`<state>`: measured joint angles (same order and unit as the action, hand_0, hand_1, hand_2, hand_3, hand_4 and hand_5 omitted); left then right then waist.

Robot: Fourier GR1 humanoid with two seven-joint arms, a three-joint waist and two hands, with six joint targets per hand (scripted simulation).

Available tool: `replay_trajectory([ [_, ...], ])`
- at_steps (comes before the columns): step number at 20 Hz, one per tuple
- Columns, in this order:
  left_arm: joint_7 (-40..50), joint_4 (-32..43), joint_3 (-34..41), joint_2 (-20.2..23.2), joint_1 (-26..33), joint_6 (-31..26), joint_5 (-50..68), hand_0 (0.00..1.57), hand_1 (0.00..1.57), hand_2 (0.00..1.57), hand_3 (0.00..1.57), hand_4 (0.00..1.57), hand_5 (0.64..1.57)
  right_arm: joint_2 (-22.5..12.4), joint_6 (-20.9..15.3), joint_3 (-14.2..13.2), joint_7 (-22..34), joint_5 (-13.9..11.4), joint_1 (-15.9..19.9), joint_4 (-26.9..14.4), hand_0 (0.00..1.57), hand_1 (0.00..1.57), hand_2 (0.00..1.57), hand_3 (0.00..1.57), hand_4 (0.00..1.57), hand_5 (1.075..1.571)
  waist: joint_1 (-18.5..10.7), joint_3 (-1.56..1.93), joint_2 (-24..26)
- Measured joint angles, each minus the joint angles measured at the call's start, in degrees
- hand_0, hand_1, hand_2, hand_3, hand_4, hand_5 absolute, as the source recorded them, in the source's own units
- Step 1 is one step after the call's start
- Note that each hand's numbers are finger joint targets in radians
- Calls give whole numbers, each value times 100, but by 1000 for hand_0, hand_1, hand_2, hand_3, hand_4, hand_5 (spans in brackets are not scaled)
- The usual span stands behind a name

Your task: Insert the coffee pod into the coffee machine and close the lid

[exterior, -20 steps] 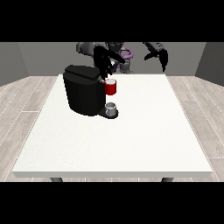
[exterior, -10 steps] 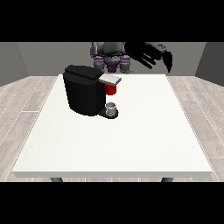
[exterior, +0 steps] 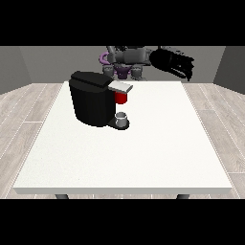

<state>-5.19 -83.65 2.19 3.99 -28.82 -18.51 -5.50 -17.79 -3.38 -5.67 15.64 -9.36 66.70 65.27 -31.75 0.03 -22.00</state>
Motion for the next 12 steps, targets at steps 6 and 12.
replay_trajectory([
  [6, 67, 62, 172, 86, 134, -53, 161, 0, 0, 0, 0, 322, 1571, 453, 41, 188, -485, 50, -38, -217, 0, 0, 0, 0, 0, 1571, 321, -3, 235],
  [12, -57, 146, 179, 47, 718, -1, 133, 0, 0, 0, 0, 266, 1571, 1237, -55, 609, -1120, 47, -611, -105, 0, 0, 0, 0, 259, 1571, 796, -4, 769],
])
